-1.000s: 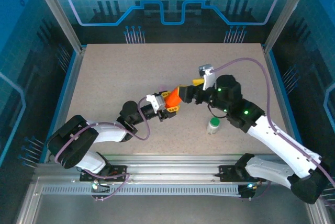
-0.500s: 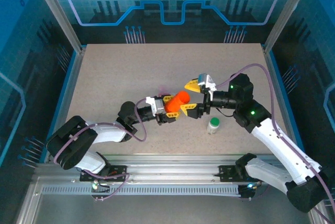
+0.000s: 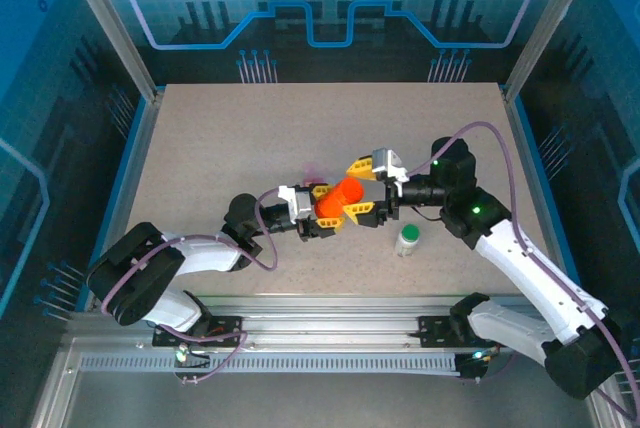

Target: Sort the pills into containers

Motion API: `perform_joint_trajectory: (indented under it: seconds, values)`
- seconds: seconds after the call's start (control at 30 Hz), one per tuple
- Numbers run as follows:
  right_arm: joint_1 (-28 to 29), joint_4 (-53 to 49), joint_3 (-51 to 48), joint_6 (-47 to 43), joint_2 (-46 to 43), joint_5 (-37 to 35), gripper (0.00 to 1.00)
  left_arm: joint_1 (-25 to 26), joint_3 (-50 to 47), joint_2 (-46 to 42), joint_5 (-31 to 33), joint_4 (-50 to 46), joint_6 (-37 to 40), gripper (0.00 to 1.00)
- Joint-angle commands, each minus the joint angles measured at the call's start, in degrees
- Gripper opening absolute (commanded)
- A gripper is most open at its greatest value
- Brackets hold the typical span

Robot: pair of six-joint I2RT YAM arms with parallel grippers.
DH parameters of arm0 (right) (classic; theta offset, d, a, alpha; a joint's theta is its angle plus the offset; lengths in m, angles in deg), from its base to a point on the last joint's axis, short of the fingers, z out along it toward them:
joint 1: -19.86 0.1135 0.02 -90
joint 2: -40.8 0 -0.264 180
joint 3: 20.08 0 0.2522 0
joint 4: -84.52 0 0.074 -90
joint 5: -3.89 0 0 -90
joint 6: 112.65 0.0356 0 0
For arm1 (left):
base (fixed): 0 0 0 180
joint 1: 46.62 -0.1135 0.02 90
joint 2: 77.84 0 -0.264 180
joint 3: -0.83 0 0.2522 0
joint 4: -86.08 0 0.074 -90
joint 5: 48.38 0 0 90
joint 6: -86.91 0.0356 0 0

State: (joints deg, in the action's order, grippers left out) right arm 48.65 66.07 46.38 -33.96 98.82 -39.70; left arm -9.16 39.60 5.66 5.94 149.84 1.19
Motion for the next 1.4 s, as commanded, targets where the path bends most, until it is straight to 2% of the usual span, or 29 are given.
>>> perform_joint_trajectory:
  seconds: [0.0,0.1,0.27,0.43,0.57,0.7,0.77,0.9,0.97,1.0,1.03,1.17,1.3,1.37]
  values:
    - [-0.5,-1.1,0.9,-2.2,0.8,1.2,0.71,0.2,2.0,-1.1,-2.1,2.8,-1.6,0.00]
    - [-0.6,-1.5,1.2,-2.4,1.2,1.7,0.65,0.2,1.9,-1.2,-2.2,2.7,-1.8,0.00]
    - [-0.5,-0.5,1.2,-0.1,1.5,1.6,0.47,0.2,1.9,-1.1,-1.7,2.7,-1.7,0.00]
    - [-0.5,-0.9,-0.3,7.6,1.9,-5.7,0.28,0.2,1.7,-1.0,1.6,2.8,-0.1,0.00]
    - [-0.3,0.1,-4.9,20.4,1.6,-16.6,0.24,0.3,1.1,-2.1,7.1,0.4,3.1,0.00]
    - [0.8,0.9,-9.4,33.2,1.1,-25.2,0.22,2.4,2.0,-4.3,14.3,-8.3,10.9,0.00]
    - [2.0,1.6,-10.4,37.0,0.9,-27.8,0.21,3.7,2.7,-5.0,17.2,-11.8,14.2,0.00]
    - [4.5,2.7,-10.5,41.5,0.8,-31.9,0.20,5.4,2.5,-5.1,21.8,-12.3,17.3,0.00]
    - [4.9,4.3,-10.4,43.0,0.8,-31.4,0.21,5.6,2.4,-5.0,22.1,-12.8,17.9,0.00]
    - [4.9,4.9,-10.0,43.6,0.8,-30.9,0.28,5.7,2.3,-5.0,22.3,-12.9,18.0,0.00]
    - [4.9,5.0,-9.6,43.9,0.9,-30.7,0.38,5.7,2.1,-4.9,22.3,-12.8,17.9,0.00]
    - [5.7,2.1,-6.8,42.3,1.2,-31.8,0.59,5.7,1.7,-4.5,22.6,-12.0,17.5,0.00]
    - [6.1,0.2,-4.5,40.7,2.6,-30.9,0.69,5.7,2.0,-3.7,21.7,-12.0,17.3,0.00]
    - [6.7,-1.4,-3.4,40.0,3.3,-32.4,0.69,5.7,2.0,-3.4,21.5,-11.5,17.2,0.00]
